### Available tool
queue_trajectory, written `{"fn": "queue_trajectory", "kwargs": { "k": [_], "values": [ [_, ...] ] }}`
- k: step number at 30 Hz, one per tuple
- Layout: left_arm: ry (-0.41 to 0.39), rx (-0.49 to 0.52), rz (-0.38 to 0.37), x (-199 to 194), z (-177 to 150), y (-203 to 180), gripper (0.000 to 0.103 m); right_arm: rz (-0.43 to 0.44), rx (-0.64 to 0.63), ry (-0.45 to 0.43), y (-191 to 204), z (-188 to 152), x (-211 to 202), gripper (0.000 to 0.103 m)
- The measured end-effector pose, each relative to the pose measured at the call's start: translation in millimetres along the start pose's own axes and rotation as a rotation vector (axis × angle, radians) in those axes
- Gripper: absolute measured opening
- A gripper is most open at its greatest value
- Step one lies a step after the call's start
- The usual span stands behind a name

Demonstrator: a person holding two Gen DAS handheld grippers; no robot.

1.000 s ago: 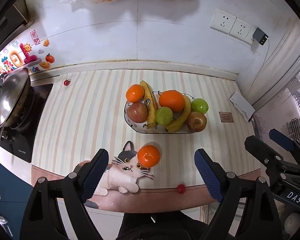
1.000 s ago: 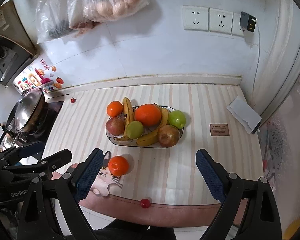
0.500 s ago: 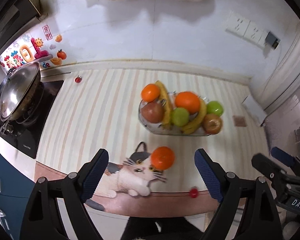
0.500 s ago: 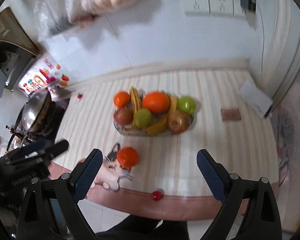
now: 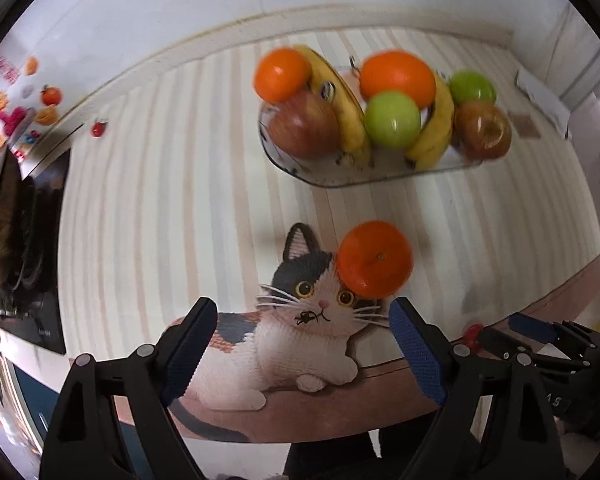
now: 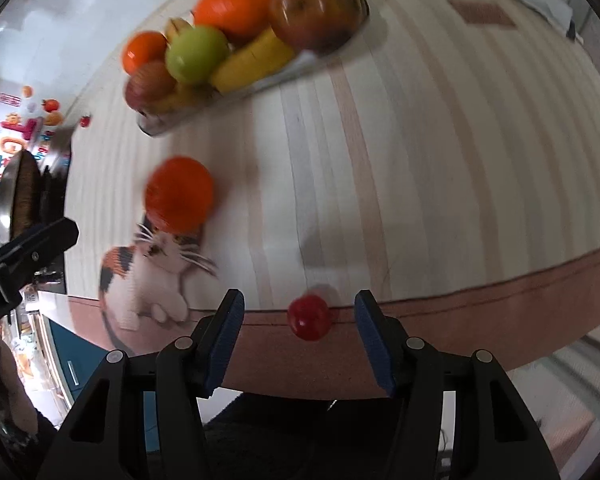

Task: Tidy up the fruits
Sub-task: 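Grasp the tangerine with the left tool while the right tool grasps the red tomato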

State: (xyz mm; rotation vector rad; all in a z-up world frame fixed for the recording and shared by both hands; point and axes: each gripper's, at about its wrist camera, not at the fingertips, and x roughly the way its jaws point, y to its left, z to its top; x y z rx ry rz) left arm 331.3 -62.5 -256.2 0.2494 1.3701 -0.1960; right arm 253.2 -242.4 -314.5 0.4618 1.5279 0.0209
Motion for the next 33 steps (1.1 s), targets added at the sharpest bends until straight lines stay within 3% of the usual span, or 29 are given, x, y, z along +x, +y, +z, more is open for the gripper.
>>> {"fn": "queue_trajectory", "kwargs": {
  "k": [3,9,11,20,22,25,33],
  "values": [
    [0.02,0.034,-0.007,12,2,-4,0.088,-0.021,0.001,0.008,3,-5,15,0.059],
    [0.06,0.069,-0.044,29,6,-10,0.088,-0.073,-0.032,-0.007,14,-14,34,0.042],
    [0.069,0.079,-0.057,33,9,-13,0.088,-0.087,-0.047,-0.021,18,-14,37,0.031],
    [0.131,0.142,-0.176,63,31,-44,0.088,-0.098,-0.031,-0.052,26,-13,42,0.031],
    [0.136,0.159,-0.178,72,35,-52,0.086,-0.096,-0.023,-0.053,22,-13,38,0.031],
    [0.123,0.165,-0.147,80,41,-58,0.064,-0.086,-0.007,-0.051,13,-12,32,0.031],
    [0.127,0.11,-0.144,80,29,-36,0.063,-0.064,0.01,-0.08,5,-8,15,0.031]
  ]
}}
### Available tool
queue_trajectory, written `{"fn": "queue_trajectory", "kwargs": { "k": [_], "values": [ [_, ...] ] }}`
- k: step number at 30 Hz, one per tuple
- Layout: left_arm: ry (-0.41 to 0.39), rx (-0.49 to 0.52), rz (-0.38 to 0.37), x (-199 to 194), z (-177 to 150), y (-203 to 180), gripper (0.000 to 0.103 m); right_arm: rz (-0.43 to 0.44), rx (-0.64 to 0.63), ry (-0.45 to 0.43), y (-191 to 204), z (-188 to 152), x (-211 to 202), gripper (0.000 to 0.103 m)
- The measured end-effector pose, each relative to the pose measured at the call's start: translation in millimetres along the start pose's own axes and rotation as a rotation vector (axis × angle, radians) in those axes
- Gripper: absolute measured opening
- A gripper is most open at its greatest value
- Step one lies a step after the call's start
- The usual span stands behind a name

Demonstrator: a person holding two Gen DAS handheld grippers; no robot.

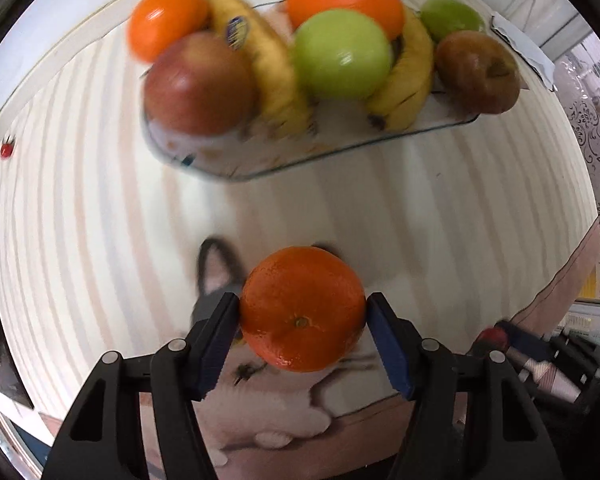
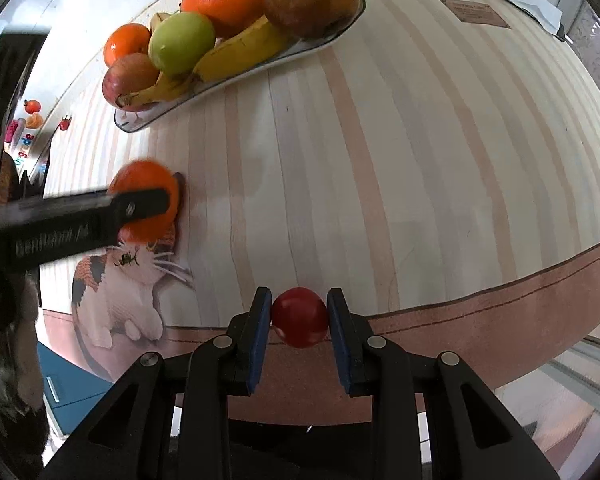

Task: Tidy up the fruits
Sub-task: 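Grasp the tangerine with the left tool while the right tool grasps the red tomato, then place the tangerine and red tomato onto the plate and open both tools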

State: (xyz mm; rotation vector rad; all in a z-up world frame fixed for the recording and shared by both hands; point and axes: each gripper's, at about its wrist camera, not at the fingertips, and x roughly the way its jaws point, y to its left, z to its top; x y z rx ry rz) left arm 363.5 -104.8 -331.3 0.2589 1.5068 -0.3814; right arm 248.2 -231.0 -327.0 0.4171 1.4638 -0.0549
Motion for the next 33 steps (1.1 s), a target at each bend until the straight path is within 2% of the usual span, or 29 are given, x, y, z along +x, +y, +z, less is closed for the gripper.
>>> {"fn": "queue_trajectory", "kwargs": {
  "k": [4,13,20,24,28,33],
  "values": [
    [0.018,-0.04,-0.009,-1,-17,15,0.063,0.015,0.007,0.007,-4,0,-1,0.031],
    [-0.01,-0.089,-0.048,-6,-30,41,0.063,0.023,0.0,0.042,10,4,12,0.031],
    [-0.027,-0.108,-0.061,-13,-26,52,0.063,0.038,0.005,-0.003,12,15,-4,0.031],
    [-0.059,-0.136,-0.112,-42,-31,54,0.063,0.071,0.011,-0.029,9,31,-20,0.031],
    [-0.13,-0.145,-0.164,-84,-18,52,0.063,0.123,0.017,-0.071,6,52,-44,0.031],
    [-0.205,-0.153,-0.192,-129,30,46,0.063,0.202,0.017,-0.133,-1,95,-81,0.031]
  ]
}}
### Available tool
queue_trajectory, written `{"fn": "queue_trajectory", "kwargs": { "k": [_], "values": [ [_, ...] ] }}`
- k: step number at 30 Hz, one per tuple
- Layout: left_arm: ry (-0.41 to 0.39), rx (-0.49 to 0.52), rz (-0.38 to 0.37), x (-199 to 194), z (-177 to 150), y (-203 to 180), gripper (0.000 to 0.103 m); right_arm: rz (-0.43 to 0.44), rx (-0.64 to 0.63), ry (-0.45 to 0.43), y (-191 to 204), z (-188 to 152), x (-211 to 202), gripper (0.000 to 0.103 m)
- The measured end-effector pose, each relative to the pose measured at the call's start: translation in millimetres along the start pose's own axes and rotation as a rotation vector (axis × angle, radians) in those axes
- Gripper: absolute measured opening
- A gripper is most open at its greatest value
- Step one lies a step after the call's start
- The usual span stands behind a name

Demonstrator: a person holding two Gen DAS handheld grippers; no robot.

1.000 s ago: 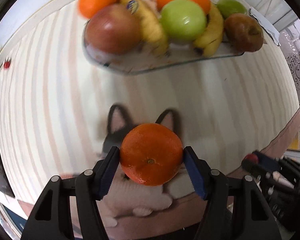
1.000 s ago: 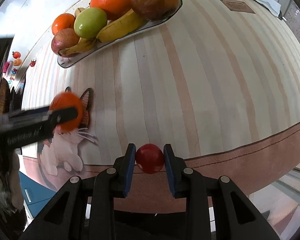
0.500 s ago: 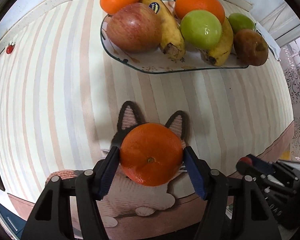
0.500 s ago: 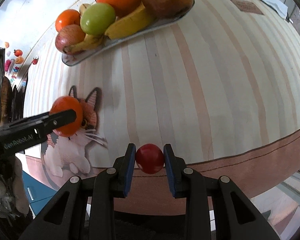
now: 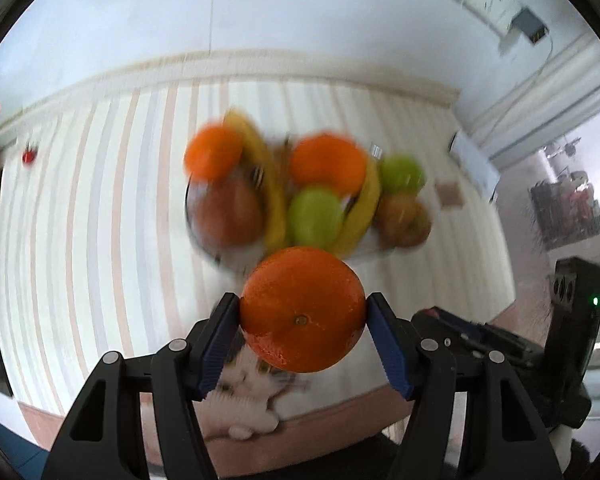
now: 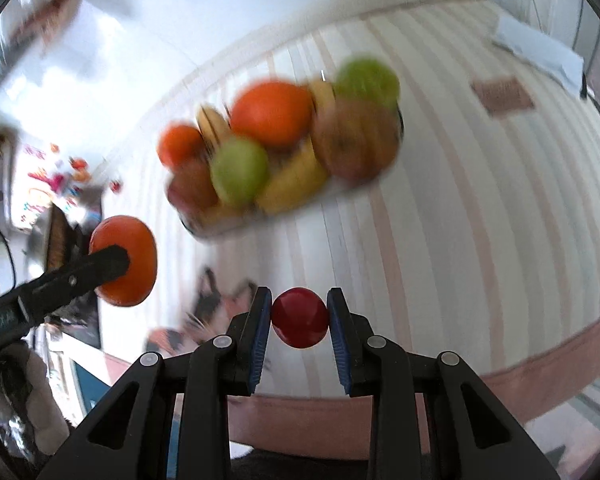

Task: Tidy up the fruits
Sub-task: 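Place the tangerine and red tomato onto the plate and open both tools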

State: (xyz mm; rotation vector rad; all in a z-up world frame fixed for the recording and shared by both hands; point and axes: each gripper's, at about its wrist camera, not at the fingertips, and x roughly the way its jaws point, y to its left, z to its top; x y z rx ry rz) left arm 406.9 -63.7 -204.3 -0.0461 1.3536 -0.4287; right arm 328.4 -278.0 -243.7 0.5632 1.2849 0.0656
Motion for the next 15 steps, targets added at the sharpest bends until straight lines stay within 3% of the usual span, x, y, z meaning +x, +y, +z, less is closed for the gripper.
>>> {"fn": "queue_trajectory", "kwargs": {
  "k": [6,10,15],
  "values": [
    [-0.024,-0.009,0.045,10,67,-11,0.063,0.031,-0.031,-0.059,-5,69,-16,0.031],
    [0.037,-0.036,0.06,41,93,-5,0.063,0.041,-0.039,-0.055,-7,106,-6,0.031],
    [0.107,-0.075,0.067,74,101,3,0.063,0.052,-0.08,-0.007,-6,133,16,0.031]
  ]
}}
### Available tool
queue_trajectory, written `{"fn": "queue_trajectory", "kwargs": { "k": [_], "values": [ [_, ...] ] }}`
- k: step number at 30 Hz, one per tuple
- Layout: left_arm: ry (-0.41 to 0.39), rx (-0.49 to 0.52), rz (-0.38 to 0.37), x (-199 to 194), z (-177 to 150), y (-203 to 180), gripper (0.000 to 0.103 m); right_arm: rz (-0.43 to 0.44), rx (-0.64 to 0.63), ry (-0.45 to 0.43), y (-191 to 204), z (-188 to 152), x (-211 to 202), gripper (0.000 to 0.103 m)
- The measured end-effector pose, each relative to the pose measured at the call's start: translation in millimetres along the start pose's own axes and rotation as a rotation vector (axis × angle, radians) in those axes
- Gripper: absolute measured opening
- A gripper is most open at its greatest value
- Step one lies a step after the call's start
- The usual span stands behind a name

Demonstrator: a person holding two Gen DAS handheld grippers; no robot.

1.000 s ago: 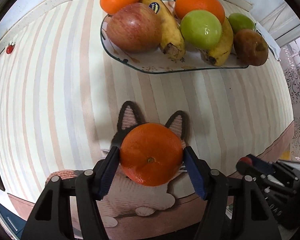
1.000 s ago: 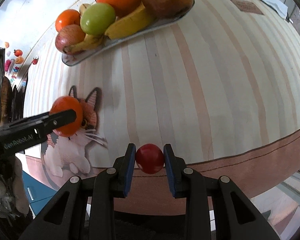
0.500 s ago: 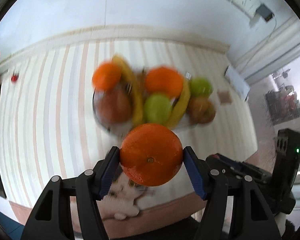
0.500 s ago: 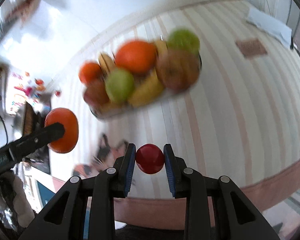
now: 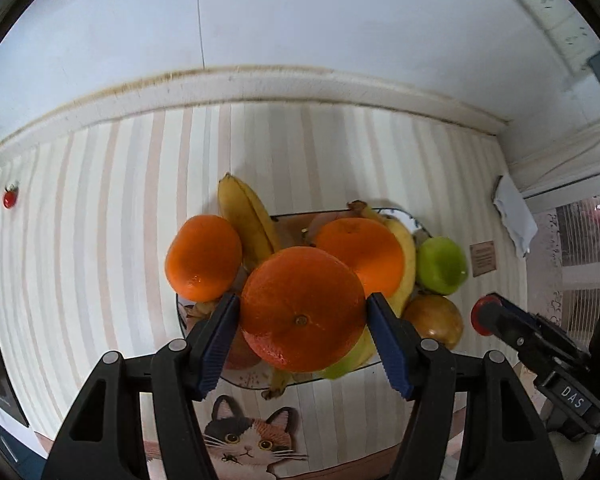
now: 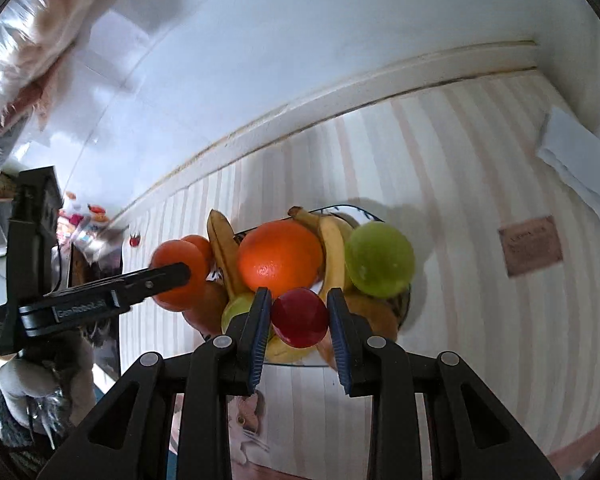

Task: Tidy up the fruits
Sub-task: 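Place the tangerine and red tomato onto the plate and open both tools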

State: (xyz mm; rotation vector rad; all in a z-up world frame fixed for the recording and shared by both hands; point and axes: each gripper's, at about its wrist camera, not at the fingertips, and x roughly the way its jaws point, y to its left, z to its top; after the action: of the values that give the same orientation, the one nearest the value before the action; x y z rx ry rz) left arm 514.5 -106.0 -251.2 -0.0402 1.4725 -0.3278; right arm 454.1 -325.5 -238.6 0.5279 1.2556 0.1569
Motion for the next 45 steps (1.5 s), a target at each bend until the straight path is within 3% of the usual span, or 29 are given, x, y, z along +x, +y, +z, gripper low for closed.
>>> {"fn": "queue_trajectory", "kwargs": {
  "k": [18,27,29,31,33,38,45],
  "values": [
    [0.064,-0.055,0.025,27,4,5,0.064,-0.035,-0.076,0.154,7,18,70,0.032],
    [0.072,-0.062,0.037,23,7,2,0.065,-0.022,-0.029,0.143,6,22,65,0.062],
    [0.062,-0.063,0.026,18,7,2,0.07,-0.026,-0.03,0.134,9,23,60,0.071],
    [0.048,-0.062,0.026,12,7,2,0.081,-0.027,-0.035,0.115,12,24,51,0.073],
    [0.034,-0.057,0.044,6,7,1,0.089,-0.055,-0.05,0.097,16,24,43,0.079],
    [0.002,-0.047,0.085,-9,2,0,0.089,-0.142,-0.097,0.078,24,19,26,0.091],
    [-0.017,-0.054,0.13,-17,-22,4,0.089,-0.253,-0.131,0.074,28,2,12,0.095]
  ]
}}
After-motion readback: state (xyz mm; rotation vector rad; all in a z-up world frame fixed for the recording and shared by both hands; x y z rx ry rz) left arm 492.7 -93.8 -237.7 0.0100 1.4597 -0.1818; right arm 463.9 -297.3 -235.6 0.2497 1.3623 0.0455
